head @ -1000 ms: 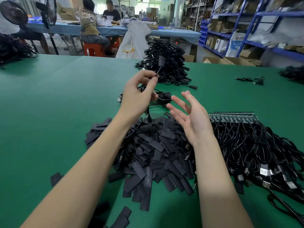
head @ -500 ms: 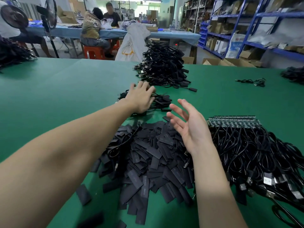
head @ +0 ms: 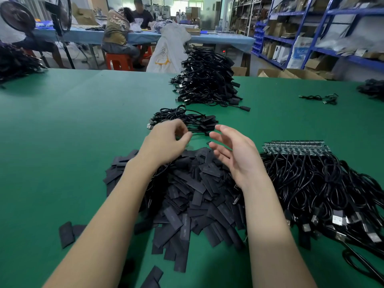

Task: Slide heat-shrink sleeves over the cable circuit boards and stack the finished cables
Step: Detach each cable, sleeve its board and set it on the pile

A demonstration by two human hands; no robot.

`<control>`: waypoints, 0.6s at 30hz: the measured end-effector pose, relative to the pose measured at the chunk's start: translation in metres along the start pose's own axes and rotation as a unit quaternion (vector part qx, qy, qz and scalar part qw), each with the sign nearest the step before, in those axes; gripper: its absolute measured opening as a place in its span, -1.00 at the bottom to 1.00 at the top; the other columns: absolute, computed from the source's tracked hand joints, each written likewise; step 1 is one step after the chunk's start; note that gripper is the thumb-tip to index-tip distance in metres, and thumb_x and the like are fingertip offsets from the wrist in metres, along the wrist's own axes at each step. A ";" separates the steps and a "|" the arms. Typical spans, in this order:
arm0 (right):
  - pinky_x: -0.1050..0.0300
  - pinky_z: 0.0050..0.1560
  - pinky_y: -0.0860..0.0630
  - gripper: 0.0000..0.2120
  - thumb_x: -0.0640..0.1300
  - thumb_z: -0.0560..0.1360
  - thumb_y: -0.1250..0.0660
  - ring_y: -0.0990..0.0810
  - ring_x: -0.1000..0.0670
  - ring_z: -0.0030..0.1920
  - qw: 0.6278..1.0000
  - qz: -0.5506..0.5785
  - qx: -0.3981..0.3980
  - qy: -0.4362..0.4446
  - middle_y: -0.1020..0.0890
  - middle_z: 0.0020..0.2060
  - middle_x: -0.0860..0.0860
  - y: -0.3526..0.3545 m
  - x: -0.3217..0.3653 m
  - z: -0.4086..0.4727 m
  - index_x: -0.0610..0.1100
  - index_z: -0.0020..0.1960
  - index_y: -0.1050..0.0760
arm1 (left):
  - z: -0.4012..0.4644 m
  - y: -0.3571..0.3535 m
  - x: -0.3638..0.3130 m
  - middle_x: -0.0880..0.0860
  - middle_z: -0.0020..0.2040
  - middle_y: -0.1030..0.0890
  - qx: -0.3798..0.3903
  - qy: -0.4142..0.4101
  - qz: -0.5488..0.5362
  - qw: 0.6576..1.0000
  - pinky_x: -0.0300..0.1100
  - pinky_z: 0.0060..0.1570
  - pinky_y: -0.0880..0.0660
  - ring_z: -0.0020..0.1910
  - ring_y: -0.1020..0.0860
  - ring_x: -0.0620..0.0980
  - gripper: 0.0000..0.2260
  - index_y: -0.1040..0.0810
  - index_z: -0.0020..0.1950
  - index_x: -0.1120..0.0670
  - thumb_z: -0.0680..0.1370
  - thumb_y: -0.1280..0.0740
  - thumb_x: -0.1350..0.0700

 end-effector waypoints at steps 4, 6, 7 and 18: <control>0.28 -0.22 -0.63 -0.86 -0.07 0.63 -0.34 -0.71 0.10 -0.22 1.000 -0.024 0.004 0.000 -0.77 -0.11 0.04 -0.001 0.000 -0.002 -0.08 0.09 -0.65 | -0.025 -0.001 0.006 -0.19 -0.19 -0.57 0.050 0.068 0.064 0.994 -0.13 -0.12 -0.44 -0.07 -0.55 -0.03 -0.87 -0.52 -0.06 -0.09 0.53 -0.40 -0.10; 0.27 -0.22 -0.63 -0.85 -0.08 0.62 -0.34 -0.71 0.10 -0.23 0.999 -0.041 0.005 -0.001 -0.76 -0.12 0.04 -0.001 -0.001 -0.002 -0.09 0.10 -0.65 | -0.032 -0.002 0.009 -0.19 -0.21 -0.56 0.061 0.085 0.085 0.991 -0.15 -0.16 -0.39 -0.07 -0.54 -0.02 -0.84 -0.50 -0.04 -0.09 0.51 -0.43 -0.09; 0.27 -0.24 -0.62 -0.84 -0.08 0.62 -0.33 -0.70 0.11 -0.24 0.999 -0.053 0.007 -0.002 -0.76 -0.13 0.04 -0.002 -0.001 -0.002 -0.10 0.10 -0.65 | -0.034 -0.002 0.010 -0.19 -0.21 -0.57 0.061 0.092 0.082 0.991 -0.15 -0.16 -0.39 -0.07 -0.55 -0.02 -0.85 -0.50 -0.05 -0.09 0.51 -0.43 -0.07; 0.27 -0.32 -0.56 -0.84 -0.12 0.60 -0.39 -0.70 0.07 -0.27 0.992 -0.128 0.001 -0.006 -0.68 0.07 -0.07 -0.008 -0.012 0.003 0.01 0.17 -0.57 | -0.034 0.009 -0.003 -0.16 -0.33 -0.60 0.093 0.065 -0.195 0.974 -0.49 -0.30 -0.37 -0.37 -0.46 -0.25 -0.83 -0.66 -0.05 -0.03 0.52 -0.33 0.22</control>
Point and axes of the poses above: each hand's wrist, its own z-axis towards the middle knuckle, its own y-axis out of the back of the hand, x = y × z, the point moved 1 cm from there along z, towards the middle knuckle
